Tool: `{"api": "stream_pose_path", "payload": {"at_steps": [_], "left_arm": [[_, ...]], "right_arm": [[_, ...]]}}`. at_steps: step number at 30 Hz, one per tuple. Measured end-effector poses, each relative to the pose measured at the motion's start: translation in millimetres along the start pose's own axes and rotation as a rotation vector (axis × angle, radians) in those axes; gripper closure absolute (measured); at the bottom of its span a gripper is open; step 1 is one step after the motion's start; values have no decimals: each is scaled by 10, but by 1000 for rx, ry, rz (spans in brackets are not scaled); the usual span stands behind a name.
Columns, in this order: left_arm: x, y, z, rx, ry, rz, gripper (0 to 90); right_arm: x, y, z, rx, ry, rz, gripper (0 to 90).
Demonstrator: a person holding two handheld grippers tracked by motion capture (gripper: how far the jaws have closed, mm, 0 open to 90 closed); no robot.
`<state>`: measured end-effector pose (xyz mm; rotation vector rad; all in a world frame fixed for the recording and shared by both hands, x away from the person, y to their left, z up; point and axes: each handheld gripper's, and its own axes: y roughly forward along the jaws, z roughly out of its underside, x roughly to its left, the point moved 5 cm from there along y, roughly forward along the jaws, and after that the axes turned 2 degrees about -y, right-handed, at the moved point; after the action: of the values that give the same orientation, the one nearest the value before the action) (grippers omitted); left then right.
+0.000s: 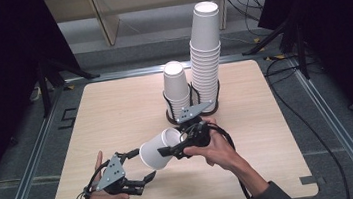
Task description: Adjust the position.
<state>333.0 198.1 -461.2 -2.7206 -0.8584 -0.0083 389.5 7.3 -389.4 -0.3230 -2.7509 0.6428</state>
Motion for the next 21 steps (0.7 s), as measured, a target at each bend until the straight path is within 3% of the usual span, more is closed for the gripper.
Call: {"api": "stream_pose_path", "payload": {"at_steps": [2,4,8,12,15,16,17,18,19,21], "left_arm": [[-4,-2,-7,-16,-13,6,144],[1,-22,-39,-57,-50,14,140],[12,-49,-63,-77,-50,10,106],[28,-41,-67,-78,-52,-10,1],[20,-16,-76,-106,-55,-9,0],[22,-35,-74,-83,-40,-15,0],[15,-36,-77,-85,-38,-16,0],[4,-28,-86,-94,-39,-14,0],[-3,-25,-87,-95,-41,-13,0],[-13,-27,-86,-95,-32,-9,0]], "right_arm": [[17,-14,-9,-6,14,-14,247],[37,-40,-26,-35,38,-63,247],[28,-42,-30,-54,44,-94,247],[60,-14,-30,-64,50,-127,247],[89,19,-33,-61,51,-145,248],[105,41,-29,-62,71,-158,248],[95,55,-34,-72,52,-166,247],[119,61,-31,-60,80,-178,247],[107,92,-31,-70,60,-181,247],[127,122,-23,-64,76,-201,247]]}}
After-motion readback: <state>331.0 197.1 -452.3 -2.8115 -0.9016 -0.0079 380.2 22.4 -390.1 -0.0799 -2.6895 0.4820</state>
